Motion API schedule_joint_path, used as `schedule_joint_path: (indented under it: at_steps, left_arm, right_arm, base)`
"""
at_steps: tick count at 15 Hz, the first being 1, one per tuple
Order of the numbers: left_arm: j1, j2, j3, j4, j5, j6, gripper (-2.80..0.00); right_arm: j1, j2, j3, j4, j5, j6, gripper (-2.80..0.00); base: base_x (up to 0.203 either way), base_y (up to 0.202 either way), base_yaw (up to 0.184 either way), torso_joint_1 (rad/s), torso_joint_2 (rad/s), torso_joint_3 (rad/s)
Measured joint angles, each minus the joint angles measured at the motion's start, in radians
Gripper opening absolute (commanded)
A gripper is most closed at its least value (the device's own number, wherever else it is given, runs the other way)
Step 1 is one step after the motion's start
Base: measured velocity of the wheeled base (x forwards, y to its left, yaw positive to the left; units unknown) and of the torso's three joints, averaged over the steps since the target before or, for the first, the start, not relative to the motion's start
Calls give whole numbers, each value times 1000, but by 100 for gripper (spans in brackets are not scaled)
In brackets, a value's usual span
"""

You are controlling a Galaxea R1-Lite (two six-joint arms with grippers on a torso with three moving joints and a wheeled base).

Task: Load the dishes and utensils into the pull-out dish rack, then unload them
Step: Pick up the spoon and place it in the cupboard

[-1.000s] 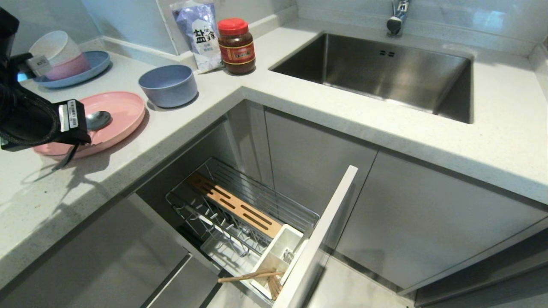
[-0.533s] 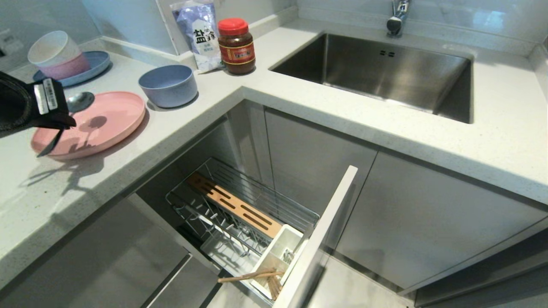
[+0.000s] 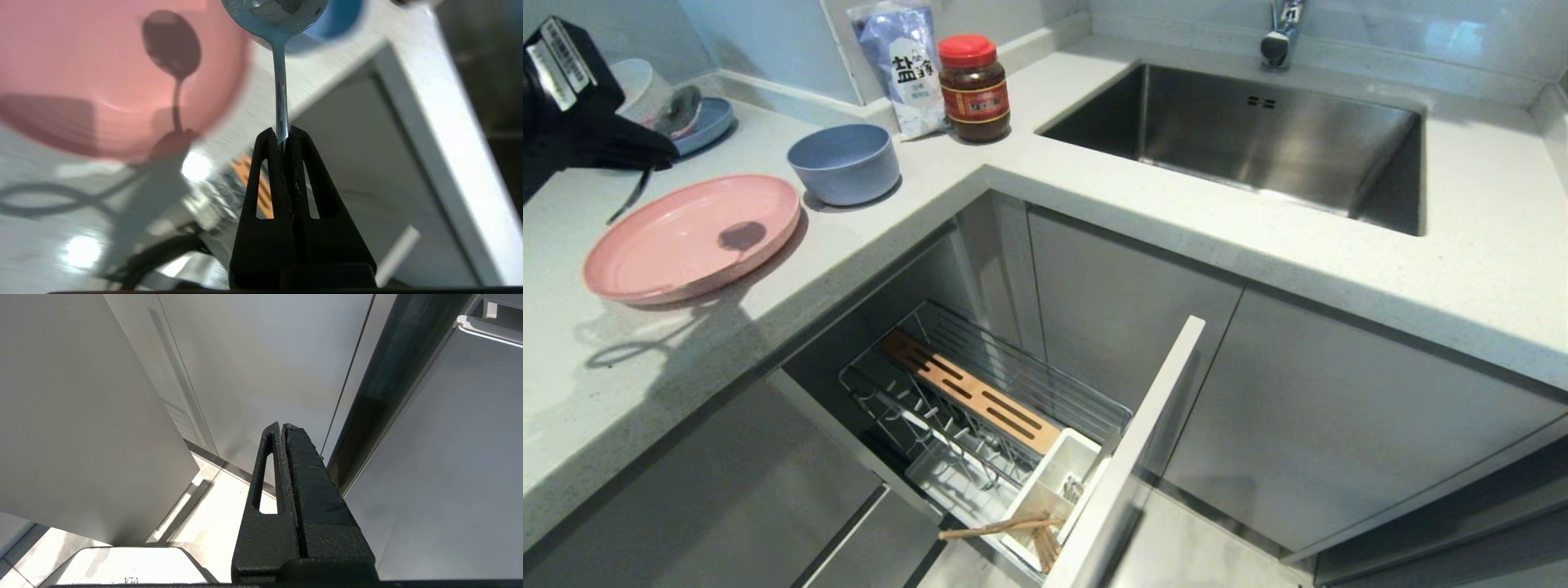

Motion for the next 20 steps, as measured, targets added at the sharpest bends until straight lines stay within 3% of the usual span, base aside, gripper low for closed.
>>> schedule_joint_path:
  at_steps: [3,6,11,20]
  left_arm:
    - [-167,-21,2,43,-2,-77,-280]
    - [-271,-14,2,188,-72,-77,-280]
    - [-301,29,10,365,-251,87,-280]
    - [-350,172,176,373,-248,303,-280]
  right_arm:
    - [0,0,0,0,0,0,-280]
    - [0,0,0,0,0,0,-280]
    - [0,0,0,0,0,0,-280]
    - [0,0,0,0,0,0,-280]
  base:
    - [0,0,0,0,0,0]
    - [0,0,0,0,0,0]
    - [0,0,0,0,0,0]
    - [0,0,0,0,0,0]
